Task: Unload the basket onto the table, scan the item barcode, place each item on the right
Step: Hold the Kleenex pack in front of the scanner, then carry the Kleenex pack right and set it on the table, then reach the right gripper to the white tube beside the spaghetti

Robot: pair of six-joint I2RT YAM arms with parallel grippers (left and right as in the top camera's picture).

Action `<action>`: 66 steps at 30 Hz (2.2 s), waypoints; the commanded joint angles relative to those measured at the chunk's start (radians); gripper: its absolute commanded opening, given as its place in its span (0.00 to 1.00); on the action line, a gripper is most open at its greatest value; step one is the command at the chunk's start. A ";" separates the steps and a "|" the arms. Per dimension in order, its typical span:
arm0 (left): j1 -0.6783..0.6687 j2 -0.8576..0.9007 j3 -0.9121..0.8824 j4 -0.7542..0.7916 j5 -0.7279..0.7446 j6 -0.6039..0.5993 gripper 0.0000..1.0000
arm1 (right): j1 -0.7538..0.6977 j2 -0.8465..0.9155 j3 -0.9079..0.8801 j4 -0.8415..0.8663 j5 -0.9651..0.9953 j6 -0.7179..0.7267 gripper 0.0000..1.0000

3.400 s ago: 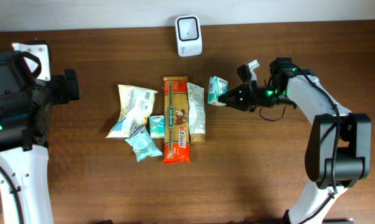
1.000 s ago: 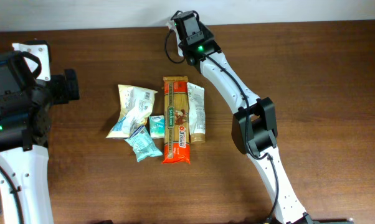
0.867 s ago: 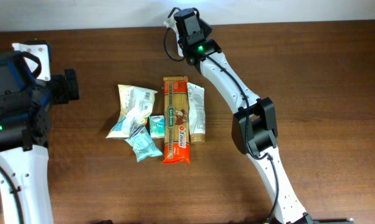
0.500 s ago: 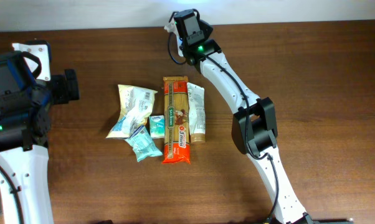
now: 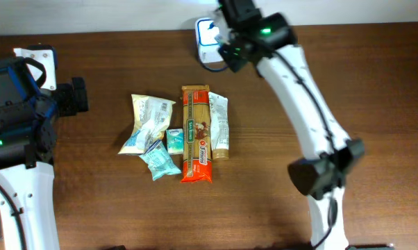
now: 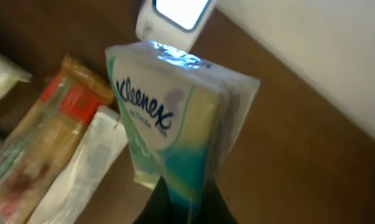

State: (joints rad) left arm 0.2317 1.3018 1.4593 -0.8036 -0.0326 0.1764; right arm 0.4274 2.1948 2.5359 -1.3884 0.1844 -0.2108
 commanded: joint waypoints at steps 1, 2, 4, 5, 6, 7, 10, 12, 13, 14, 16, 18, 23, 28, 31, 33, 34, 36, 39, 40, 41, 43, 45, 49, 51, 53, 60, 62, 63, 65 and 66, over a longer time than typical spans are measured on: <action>0.005 -0.001 0.011 0.002 0.011 0.013 0.99 | -0.085 0.017 -0.012 -0.164 -0.035 0.184 0.04; 0.005 -0.001 0.011 0.002 0.011 0.013 0.99 | -0.124 0.025 -0.022 -0.208 -0.035 0.230 0.04; 0.005 -0.001 0.011 0.002 0.011 0.013 0.99 | -0.214 0.039 -0.071 -0.255 -0.034 0.328 0.04; 0.005 -0.001 0.011 0.002 0.011 0.013 0.99 | -0.259 0.039 -0.114 -0.254 -0.034 0.383 0.04; 0.005 -0.001 0.011 0.002 0.011 0.013 0.99 | -0.307 0.039 -0.161 -0.250 -0.035 0.435 0.04; 0.005 -0.001 0.011 0.002 0.011 0.013 0.99 | -0.348 0.039 -0.204 -0.246 -0.035 0.475 0.04; 0.005 -0.001 0.011 0.002 0.011 0.013 0.99 | -0.478 0.039 -0.380 -0.201 -0.042 0.611 0.04; 0.005 -0.001 0.011 0.002 0.011 0.013 0.99 | -0.553 0.039 -0.514 -0.139 -0.090 0.616 0.04; 0.005 -0.001 0.011 0.002 0.011 0.013 0.99 | -0.570 0.039 -0.547 -0.121 -0.104 0.616 0.04; 0.005 -0.001 0.011 0.002 0.011 0.013 0.99 | -0.606 0.039 -0.613 -0.088 -0.129 0.616 0.04; 0.005 -0.001 0.011 0.002 0.011 0.013 0.99 | -0.669 0.039 -0.704 -0.056 -0.155 0.604 0.05; 0.005 -0.001 0.011 0.002 0.011 0.013 0.99 | -0.695 0.039 -0.709 -0.077 -0.158 0.589 0.11; 0.005 -0.001 0.011 0.002 0.011 0.013 0.99 | -0.718 0.025 -0.640 -0.129 -0.283 0.472 0.60; 0.005 -0.001 0.011 0.002 0.011 0.013 0.99 | -0.645 0.018 -0.415 -0.245 -0.404 0.365 0.68; 0.005 -0.001 0.011 0.002 0.011 0.013 0.99 | -0.549 0.019 -0.389 -0.169 -0.558 0.307 0.83; 0.005 -0.001 0.011 0.002 0.011 0.013 0.99 | -0.454 0.025 -0.403 -0.077 -0.599 0.307 0.99; 0.005 -0.001 0.011 0.002 0.011 0.013 0.99 | -0.406 0.026 -0.417 -0.037 -0.600 0.308 0.99; 0.005 -0.001 0.011 0.002 0.011 0.013 0.99 | -0.314 0.028 -0.454 0.026 -0.600 0.311 0.99; 0.005 -0.001 0.011 0.002 0.011 0.013 0.99 | -0.183 0.037 -0.529 0.127 -0.598 0.389 0.95; 0.005 -0.001 0.011 0.002 0.011 0.013 0.99 | -0.125 0.037 -0.576 0.187 -0.591 0.439 0.84; 0.005 -0.001 0.011 0.002 0.011 0.013 0.99 | -0.088 0.037 -0.609 0.230 -0.590 0.466 0.80; 0.005 -0.001 0.011 0.002 0.011 0.013 0.99 | -0.028 0.037 -0.660 0.295 -0.530 0.556 0.73; 0.005 -0.001 0.011 0.002 0.011 0.013 0.99 | 0.014 0.037 -0.689 0.317 -0.470 0.622 0.67; 0.005 -0.001 0.011 0.002 0.011 0.013 0.99 | 0.084 0.037 -0.705 0.303 -0.452 0.639 0.49; 0.005 -0.001 0.011 0.002 0.011 0.013 0.99 | 0.099 0.037 -0.713 0.265 -0.411 0.639 0.48; 0.005 -0.001 0.011 0.002 0.011 0.013 0.99 | 0.101 0.037 -0.714 0.241 -0.431 0.638 0.48; 0.005 -0.001 0.011 0.002 0.011 0.013 0.99 | 0.101 0.023 -0.570 0.156 -0.514 0.566 0.16; 0.005 -0.001 0.011 0.002 0.011 0.013 0.99 | 0.108 0.025 -0.580 0.150 -0.530 0.567 0.08; 0.005 -0.001 0.011 0.002 0.011 0.013 0.99 | 0.119 0.026 -0.604 0.154 -0.533 0.567 0.08; 0.005 -0.001 0.011 0.002 0.011 0.013 0.99 | 0.137 0.030 -0.657 0.161 -0.531 0.587 0.07; 0.005 -0.001 0.011 0.002 0.011 0.013 0.99 | 0.142 0.031 -0.690 0.173 -0.533 0.594 0.07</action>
State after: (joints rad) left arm 0.2317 1.3014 1.4593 -0.8036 -0.0326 0.1761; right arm 0.5385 2.2375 1.9175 -1.2259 -0.3321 0.3645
